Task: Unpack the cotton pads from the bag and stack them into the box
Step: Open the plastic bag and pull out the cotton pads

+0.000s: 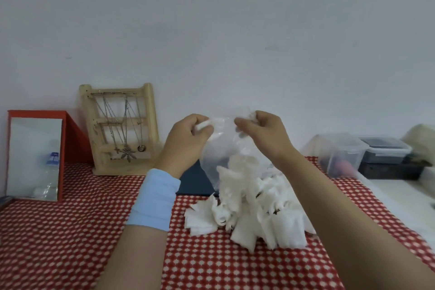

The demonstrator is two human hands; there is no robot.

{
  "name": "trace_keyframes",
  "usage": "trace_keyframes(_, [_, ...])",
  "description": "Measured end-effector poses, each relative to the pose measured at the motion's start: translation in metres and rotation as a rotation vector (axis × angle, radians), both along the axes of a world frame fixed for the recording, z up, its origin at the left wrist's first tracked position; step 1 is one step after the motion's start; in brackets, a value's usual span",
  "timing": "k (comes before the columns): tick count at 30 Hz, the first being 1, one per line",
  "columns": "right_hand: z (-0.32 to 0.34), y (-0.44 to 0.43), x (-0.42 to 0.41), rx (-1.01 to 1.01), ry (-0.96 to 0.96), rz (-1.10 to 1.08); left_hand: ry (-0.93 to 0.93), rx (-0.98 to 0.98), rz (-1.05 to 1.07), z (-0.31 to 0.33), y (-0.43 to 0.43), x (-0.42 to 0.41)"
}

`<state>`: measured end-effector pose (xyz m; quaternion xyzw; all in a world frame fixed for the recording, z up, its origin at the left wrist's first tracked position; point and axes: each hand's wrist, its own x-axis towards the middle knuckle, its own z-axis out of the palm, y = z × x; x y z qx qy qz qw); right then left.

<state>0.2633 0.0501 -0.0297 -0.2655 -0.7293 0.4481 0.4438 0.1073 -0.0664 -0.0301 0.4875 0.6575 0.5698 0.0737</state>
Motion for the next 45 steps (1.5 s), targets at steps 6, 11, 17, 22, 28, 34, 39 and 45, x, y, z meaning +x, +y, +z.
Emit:
trace_keyframes(6, [0.001,0.005,0.031,-0.051,-0.080,0.100,-0.287,0.148,-0.042,0.005,0.015,0.025])
trace_keyframes(11, [-0.007,0.012,0.039,-0.072,-0.128,0.097,-0.474,0.263,-0.030,0.005,0.015,0.025])
trace_keyframes(17, [-0.001,0.005,0.020,0.010,0.082,-0.088,-0.194,0.199,0.056,0.004,0.012,0.006])
trace_keyframes(22, [0.004,0.007,0.011,-0.008,-0.253,0.002,-0.381,0.311,0.032,0.009,0.009,-0.005])
trace_keyframes(28, [0.004,0.005,0.002,-0.116,-0.086,0.097,-0.488,0.228,-0.022,0.007,0.005,-0.026])
trace_keyframes(34, [-0.004,0.005,0.004,-0.182,-0.377,0.171,-0.528,0.136,0.006,-0.016,0.007,-0.039])
trace_keyframes(39, [-0.021,0.006,0.006,-0.311,-0.264,0.140,-0.602,0.021,0.015,-0.042,0.009,-0.047])
trace_keyframes(45, [-0.037,0.012,-0.004,-0.374,-0.131,0.008,-0.749,0.012,-0.177,-0.053,0.005,-0.049])
